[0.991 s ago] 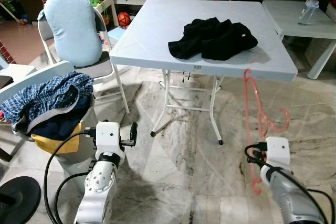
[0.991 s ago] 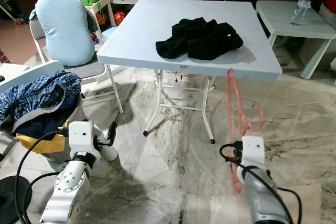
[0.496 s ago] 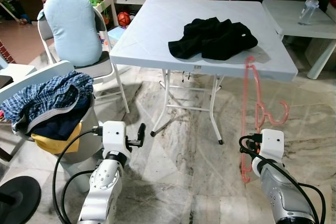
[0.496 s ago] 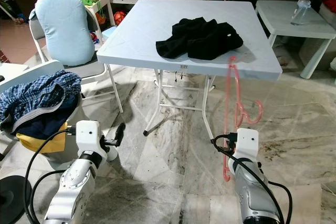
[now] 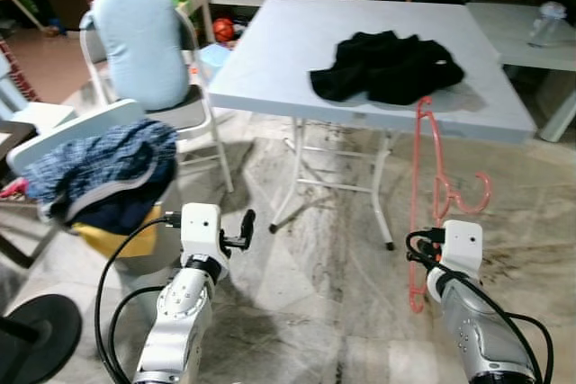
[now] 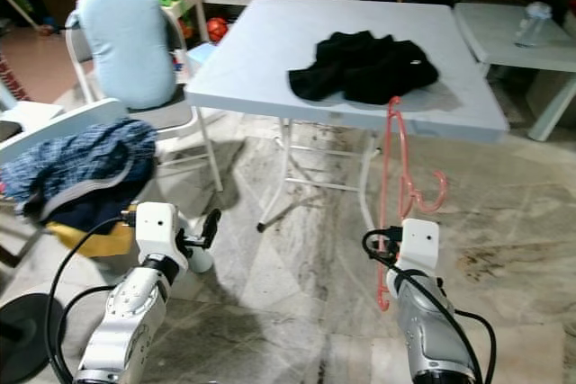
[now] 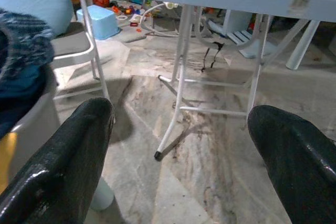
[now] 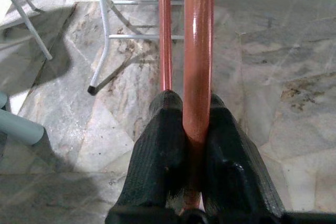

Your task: Hang hanger

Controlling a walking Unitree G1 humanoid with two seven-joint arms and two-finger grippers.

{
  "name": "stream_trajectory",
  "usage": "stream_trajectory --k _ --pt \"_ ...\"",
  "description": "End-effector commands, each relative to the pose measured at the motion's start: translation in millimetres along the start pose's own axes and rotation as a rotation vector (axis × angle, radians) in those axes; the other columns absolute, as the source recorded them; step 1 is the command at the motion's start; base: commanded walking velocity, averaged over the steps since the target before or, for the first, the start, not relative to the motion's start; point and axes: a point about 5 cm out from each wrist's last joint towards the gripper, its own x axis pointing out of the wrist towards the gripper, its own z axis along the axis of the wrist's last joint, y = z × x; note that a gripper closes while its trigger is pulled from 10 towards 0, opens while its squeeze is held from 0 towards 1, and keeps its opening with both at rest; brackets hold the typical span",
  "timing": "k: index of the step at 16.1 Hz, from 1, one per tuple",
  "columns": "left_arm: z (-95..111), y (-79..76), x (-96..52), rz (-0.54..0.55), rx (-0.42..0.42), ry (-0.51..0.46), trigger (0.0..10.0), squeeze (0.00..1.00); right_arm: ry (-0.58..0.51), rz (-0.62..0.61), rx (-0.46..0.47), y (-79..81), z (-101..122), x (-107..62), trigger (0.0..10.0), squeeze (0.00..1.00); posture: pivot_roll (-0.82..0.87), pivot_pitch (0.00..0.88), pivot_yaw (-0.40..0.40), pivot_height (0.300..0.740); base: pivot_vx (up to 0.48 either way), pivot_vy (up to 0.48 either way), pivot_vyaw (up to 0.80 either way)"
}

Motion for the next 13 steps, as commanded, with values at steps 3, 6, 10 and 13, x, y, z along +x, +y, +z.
stream_trajectory --k 3,6,10,13 --pt "-2 2.9 1.2 0.002 0.014 0.017 10.0 0.0 -0.032 -0.002 -0.001 -1.2 10 -0.4 10.0 0.0 -0.03 0.0 0.003 0.74 0.0 0.366 -0.14" --pt "-2 2.4 1.8 -0.002 0.019 0.018 10.0 0.0 -0.036 -0.005 0.002 -1.2 10 0.0 10.0 0.0 -0.03 0.0 0.004 0.74 0.0 0.366 -0.76" --pt "-2 3.0 2.3 -0.003 0.026 0.019 10.0 0.0 -0.227 0.024 0.041 2.0 32 -5.1 10.0 0.0 -0.03 0.0 0.005 0.74 0.0 0.367 -0.52" --pt "-2 3.7 2.6 0.001 0.028 0.019 10.0 0.0 -0.33 0.078 0.07 4.0 35 -10.1 10.0 0.0 -0.03 0.0 0.005 0.74 0.0 0.368 0.0"
